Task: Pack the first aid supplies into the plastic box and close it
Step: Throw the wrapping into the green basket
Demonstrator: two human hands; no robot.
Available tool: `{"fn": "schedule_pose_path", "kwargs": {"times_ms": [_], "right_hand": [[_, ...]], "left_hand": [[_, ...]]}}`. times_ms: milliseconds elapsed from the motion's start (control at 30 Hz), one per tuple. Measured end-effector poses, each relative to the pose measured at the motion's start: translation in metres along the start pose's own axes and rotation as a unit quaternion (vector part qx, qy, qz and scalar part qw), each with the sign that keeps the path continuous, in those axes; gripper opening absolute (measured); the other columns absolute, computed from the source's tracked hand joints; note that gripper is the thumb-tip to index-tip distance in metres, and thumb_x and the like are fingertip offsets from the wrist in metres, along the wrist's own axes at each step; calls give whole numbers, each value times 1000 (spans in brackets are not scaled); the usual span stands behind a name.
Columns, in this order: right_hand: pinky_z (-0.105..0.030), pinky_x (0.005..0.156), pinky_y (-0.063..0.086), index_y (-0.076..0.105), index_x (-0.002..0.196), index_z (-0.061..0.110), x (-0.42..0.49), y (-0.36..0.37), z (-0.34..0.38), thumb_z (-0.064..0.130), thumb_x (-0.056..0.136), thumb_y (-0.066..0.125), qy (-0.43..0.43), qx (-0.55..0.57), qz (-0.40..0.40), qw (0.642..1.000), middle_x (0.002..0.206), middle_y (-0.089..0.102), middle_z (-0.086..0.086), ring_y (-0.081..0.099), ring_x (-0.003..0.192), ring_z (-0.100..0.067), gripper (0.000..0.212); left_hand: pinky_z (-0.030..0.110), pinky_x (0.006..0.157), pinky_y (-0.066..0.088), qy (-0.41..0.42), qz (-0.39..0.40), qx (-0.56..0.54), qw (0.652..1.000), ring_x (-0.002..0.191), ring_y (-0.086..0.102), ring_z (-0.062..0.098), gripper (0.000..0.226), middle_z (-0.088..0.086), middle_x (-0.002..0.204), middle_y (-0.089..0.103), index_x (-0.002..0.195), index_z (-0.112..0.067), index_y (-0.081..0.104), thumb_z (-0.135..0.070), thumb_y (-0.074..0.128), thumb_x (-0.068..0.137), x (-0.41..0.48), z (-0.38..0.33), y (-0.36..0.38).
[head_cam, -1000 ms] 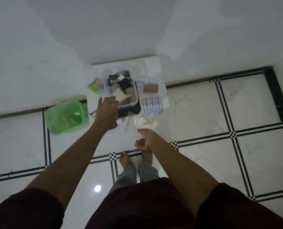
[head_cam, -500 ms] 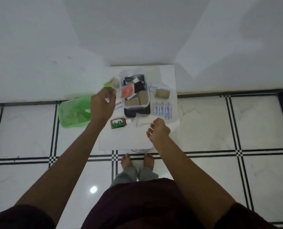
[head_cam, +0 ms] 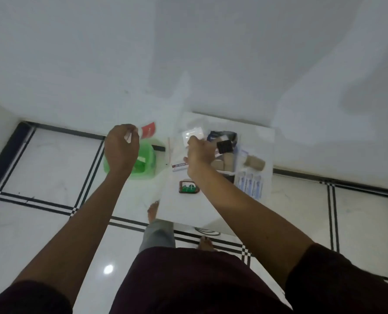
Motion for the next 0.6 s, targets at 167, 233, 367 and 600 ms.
{"fn": "schedule_pose_path", "kwargs": {"times_ms": [167,233,367,600], "right_hand": [[-50,74,59,63,88,7,22,118,-58,19,74,58,37,-112,30,993,87,65,-7,66,86,-34,19],[-49,74,60,65,95,5,38,167,-85,15,78,60,54,-148,28,987,89,64,-9,67,87,-34,20],[-48,72,61,63,100,-2,87,239,-157,9,81,61,119,-180,1,976,88,65,-14,69,80,-33,23],[-44,58,62,64,88,-5,216,342,-304,2,74,65,180,-256,3,950,77,68,-18,70,65,-33,16]], "left_hand": [[34,72,51,50,65,103,991,83,68,30,14,11,95,74,93,-9,70,-15,60,87,28,79,16],[37,67,54,66,106,124,984,77,68,32,13,12,92,74,91,-7,70,-13,60,86,48,125,36],[40,59,54,86,219,154,960,63,66,30,15,13,78,72,82,-6,68,-12,55,87,68,227,97],[34,50,43,98,341,239,904,50,54,30,15,8,59,59,64,-10,56,-5,56,78,63,412,217]]}}
Point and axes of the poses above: each hand's wrist, its own x-axis towards the middle knuckle, its own y-axis out of the palm, z = x × y, the point moved 8 cm from there along x, towards the middle knuckle
